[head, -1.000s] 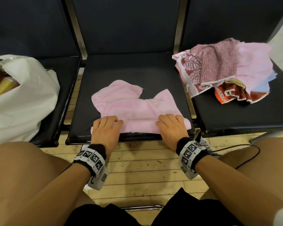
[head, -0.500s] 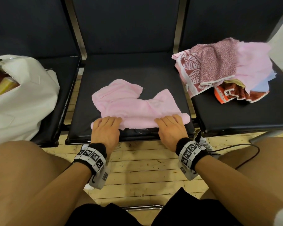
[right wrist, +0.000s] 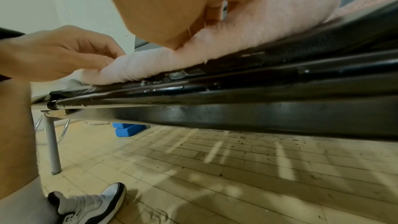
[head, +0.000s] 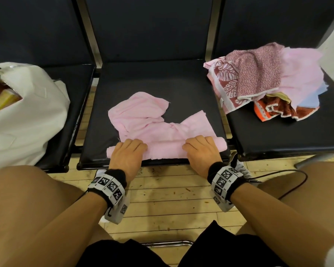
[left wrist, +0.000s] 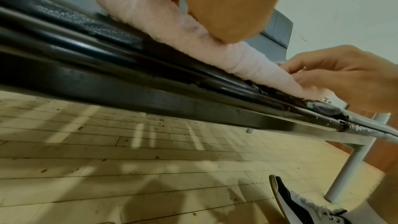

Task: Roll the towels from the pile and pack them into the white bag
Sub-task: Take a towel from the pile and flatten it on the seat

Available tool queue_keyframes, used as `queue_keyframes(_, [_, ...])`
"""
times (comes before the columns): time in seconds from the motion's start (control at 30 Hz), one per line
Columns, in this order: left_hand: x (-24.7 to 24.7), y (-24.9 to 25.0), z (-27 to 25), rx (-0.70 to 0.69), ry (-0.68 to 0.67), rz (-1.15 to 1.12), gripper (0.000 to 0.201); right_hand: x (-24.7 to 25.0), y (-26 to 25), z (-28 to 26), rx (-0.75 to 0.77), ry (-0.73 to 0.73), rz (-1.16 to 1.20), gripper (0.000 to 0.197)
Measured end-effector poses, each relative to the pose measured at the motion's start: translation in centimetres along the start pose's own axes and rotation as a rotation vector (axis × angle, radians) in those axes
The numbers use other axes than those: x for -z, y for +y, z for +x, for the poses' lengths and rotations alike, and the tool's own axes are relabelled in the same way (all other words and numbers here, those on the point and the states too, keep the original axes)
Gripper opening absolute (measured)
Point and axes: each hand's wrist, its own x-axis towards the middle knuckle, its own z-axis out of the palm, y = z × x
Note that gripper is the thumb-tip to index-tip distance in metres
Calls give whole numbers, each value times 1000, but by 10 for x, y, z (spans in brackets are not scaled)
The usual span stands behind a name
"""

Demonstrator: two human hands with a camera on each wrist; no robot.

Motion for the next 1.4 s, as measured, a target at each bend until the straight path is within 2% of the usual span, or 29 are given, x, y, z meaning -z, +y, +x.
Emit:
queue_keyframes(0.07, [2,5,-4,-10,14,-63,24,2,-4,-3,-33,-39,50,19])
queue_keyframes(0.1, [2,6,-5,3,10,-93,23,3,-5,-4,-55,-55,78,21])
queue_keyframes(0.17, [4,7,-8,20,-23,-100,33,5,-6,-6,-77,-77,96,27])
queue_keyframes(0.3, [1,1,-10,39,-92,-31,40,-2,1,-9,-98,-108,53,34])
queue_keyframes(0.43, [6,-3,-8,120,-211,30,67,-4,8,-10,-129,-129,-15,39])
queue_keyframes(0.57, [18,-13,-2,184,-216,86,62,9,16,-4,-208,-204,-55,41])
queue_keyframes(0.63, [30,-19,3,185,-174,105,58,20,22,2,-183,-222,-86,46])
queue_keyframes(0.83, [85,-44,26,264,22,124,47,64,46,35,-181,-99,-48,49])
queue_keyframes(1.1, [159,-59,94,408,155,127,22,146,57,124,-237,86,-7,38])
queue_keyframes(1.3, [212,-64,130,467,249,167,27,203,59,172,-204,372,-51,36])
queue_keyframes(1.4, [211,-59,126,451,287,159,26,196,63,169,-192,406,-41,35])
